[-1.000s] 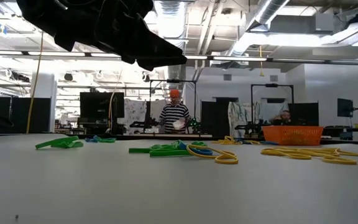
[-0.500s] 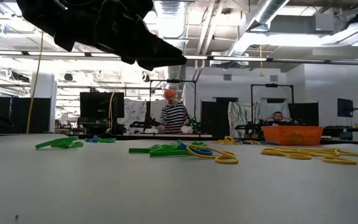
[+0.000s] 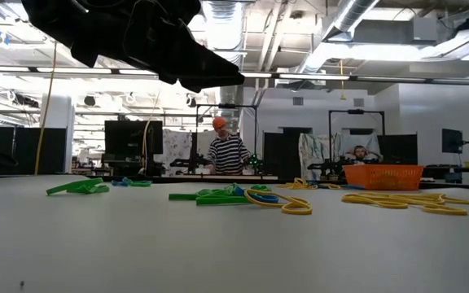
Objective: Sort rubber bands into baskets
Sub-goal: Adjust the red bin
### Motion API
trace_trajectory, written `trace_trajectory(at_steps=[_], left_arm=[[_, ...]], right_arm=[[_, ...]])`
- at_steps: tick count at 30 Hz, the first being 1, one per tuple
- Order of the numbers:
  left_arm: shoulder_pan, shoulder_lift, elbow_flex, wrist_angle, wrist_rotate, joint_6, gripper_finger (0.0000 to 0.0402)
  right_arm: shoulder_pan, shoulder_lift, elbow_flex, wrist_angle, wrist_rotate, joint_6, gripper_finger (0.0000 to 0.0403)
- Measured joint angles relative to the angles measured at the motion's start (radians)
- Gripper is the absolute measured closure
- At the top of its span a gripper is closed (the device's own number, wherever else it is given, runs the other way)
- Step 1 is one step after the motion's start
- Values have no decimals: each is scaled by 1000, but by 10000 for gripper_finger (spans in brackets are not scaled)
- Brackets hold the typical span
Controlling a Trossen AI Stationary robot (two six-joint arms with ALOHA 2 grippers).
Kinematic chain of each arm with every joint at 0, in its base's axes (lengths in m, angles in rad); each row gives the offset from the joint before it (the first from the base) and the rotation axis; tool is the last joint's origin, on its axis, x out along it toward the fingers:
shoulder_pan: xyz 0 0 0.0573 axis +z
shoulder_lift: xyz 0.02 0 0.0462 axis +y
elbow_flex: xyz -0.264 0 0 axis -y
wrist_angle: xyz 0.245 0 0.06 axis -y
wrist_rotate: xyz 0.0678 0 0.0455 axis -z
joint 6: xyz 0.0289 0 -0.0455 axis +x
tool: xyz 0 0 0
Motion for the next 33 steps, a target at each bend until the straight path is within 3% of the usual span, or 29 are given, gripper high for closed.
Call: trace_trajectory(at_steps=[6, 13, 14, 16, 17, 20, 25, 33], left_arm=[[0, 0, 0, -5, -71, -1, 207], [11, 0, 0, -22, -259, -11, 207], [19, 0, 0, -27, -276, -11, 207], [42, 0, 0, -40, -291, -13, 207], [56, 0, 0, -46, -292, -17, 207], [107, -1, 1, -71, -293, -34, 207], [179, -2, 1, -88, -221, -66, 207], [214, -2, 1, -95, -172, -76, 207]], right_arm=[[-40, 0, -1, -3, 30, -88, 208], [-70, 0, 3, -56, 41, -203, 213], [-75, 2, 0, -56, 154, -280, 213], [-95, 11, -5, -76, 240, -330, 213], [-103, 9, -5, -83, 286, -358, 213], [-131, -6, 0, -62, 233, -408, 213], [-186, -13, 1, -44, 252, -476, 213], [-216, -16, 2, -52, 213, -555, 213]])
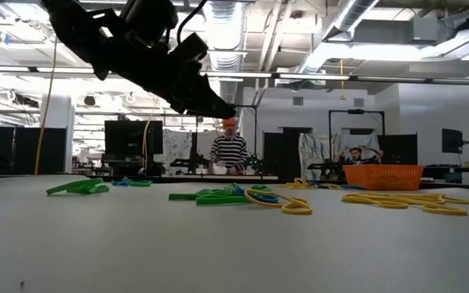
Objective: Sort rubber bands into baskets
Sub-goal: Adjust the red bin
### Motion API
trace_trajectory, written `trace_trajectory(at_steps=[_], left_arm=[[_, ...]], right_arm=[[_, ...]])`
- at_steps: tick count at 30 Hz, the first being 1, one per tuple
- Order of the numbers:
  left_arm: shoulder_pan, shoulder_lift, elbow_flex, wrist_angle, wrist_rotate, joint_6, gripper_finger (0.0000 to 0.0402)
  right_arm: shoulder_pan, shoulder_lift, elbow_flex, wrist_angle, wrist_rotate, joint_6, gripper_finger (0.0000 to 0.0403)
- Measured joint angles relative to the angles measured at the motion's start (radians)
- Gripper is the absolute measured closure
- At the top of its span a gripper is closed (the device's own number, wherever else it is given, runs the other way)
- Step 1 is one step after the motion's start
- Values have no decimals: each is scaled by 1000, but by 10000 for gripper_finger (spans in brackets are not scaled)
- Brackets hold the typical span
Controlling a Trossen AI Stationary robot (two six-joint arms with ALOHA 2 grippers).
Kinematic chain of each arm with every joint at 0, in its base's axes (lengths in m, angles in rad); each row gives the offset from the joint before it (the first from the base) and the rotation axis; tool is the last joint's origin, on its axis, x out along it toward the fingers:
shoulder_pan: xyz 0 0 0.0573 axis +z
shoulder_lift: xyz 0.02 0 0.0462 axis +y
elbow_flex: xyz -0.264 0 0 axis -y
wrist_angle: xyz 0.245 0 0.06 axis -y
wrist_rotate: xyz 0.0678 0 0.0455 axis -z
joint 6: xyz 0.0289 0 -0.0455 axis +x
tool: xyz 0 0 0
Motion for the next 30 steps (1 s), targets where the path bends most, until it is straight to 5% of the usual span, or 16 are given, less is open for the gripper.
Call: trace_trajectory(at_steps=[15, 24, 30], left_arm=[[1, 0, 0, -3, 26, 6, 207], [1, 0, 0, -6, 26, 13, 207], [1, 0, 0, -5, 26, 20, 207]], right_arm=[[-25, 27, -35, 54, 14, -65, 214], [18, 136, -37, 146, -249, 94, 214], [63, 125, -5, 146, -267, 184, 214]])
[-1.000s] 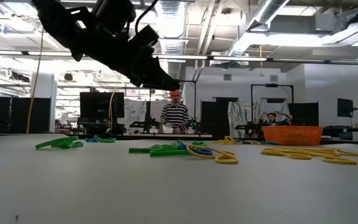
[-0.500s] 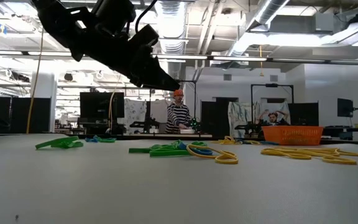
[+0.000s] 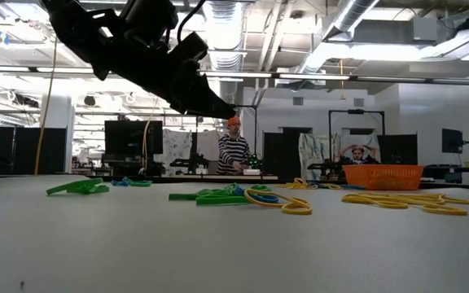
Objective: Sort rubber bands into baskets
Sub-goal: Adjust the red bin
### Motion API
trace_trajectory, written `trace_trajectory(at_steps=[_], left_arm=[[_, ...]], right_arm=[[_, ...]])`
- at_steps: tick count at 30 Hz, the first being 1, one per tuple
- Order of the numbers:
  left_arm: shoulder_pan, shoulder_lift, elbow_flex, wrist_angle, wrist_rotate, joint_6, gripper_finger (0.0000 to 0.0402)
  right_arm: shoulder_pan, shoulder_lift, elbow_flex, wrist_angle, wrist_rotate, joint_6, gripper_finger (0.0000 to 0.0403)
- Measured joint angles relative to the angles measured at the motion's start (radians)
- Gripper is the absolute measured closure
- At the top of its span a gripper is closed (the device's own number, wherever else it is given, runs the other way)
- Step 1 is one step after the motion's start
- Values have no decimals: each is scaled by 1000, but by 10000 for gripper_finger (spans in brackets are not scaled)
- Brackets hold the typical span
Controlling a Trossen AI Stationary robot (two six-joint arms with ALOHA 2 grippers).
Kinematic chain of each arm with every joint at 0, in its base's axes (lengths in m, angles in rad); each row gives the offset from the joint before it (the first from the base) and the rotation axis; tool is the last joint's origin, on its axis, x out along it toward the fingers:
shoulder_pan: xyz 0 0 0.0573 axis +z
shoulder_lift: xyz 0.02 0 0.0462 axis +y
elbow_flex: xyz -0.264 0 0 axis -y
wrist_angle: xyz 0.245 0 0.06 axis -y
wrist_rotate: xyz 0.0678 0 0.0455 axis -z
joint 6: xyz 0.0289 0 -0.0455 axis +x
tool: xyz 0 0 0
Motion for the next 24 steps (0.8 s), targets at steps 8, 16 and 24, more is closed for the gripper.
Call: trace_trajectory(at_steps=[8, 16, 24], left_arm=[[0, 0, 0, 0, 0, -1, 207], [0, 0, 0, 0, 20, -1, 207], [0, 0, 0, -4, 47, -5, 207]], right_arm=[[48, -22, 14, -35, -51, 87, 214], [49, -23, 14, -217, -89, 65, 214], [41, -23, 25, -299, -157, 64, 214]])
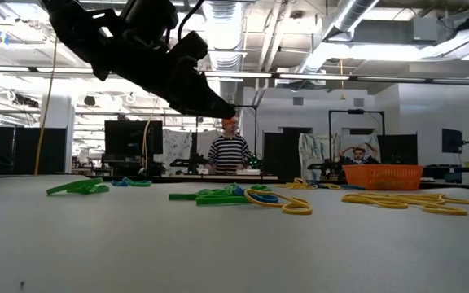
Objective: Sort rubber bands into baskets
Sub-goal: Adjust the red bin, then put the blue rubber band into the red bin
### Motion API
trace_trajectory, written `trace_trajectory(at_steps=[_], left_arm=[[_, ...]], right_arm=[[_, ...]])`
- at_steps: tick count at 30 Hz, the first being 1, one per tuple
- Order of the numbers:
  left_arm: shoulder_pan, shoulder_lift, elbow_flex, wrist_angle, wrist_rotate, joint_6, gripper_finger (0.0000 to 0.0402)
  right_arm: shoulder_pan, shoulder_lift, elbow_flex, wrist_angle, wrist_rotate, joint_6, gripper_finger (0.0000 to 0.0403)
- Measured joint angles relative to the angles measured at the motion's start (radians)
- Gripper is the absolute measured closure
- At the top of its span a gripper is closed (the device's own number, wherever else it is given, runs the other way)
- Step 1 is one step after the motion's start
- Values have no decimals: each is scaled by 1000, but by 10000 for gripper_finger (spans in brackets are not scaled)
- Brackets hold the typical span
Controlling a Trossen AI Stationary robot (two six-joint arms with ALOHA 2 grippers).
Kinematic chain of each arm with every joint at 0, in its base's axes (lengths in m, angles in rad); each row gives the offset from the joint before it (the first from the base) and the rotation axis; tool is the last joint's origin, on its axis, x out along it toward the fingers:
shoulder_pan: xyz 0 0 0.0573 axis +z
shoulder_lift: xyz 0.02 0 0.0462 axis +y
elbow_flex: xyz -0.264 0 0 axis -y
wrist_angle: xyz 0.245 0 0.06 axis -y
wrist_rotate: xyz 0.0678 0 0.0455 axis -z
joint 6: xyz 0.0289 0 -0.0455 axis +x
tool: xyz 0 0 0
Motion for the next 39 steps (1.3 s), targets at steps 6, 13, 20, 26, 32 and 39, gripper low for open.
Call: trace_trajectory(at_steps=[6, 13, 20, 26, 32, 39], left_arm=[[0, 0, 0, 0, 0, -1, 207], [0, 0, 0, 4, 0, 1, 207], [26, -5, 0, -5, -79, 13, 207], [108, -53, 18, -141, -84, -17, 207], [224, -126, 70, -406, -109, -65, 207], [401, -138, 136, -704, -121, -104, 207]], right_arm=[[-7, 0, 69, -55, 12, -7, 214], [-50, 0, 204, -218, 147, -120, 214], [-155, 0, 299, -354, 451, -374, 214], [-262, 0, 308, -340, 798, -674, 214], [-358, 0, 308, -236, 1064, -994, 214], [-474, 1, 286, 21, 1103, -1339, 214]])
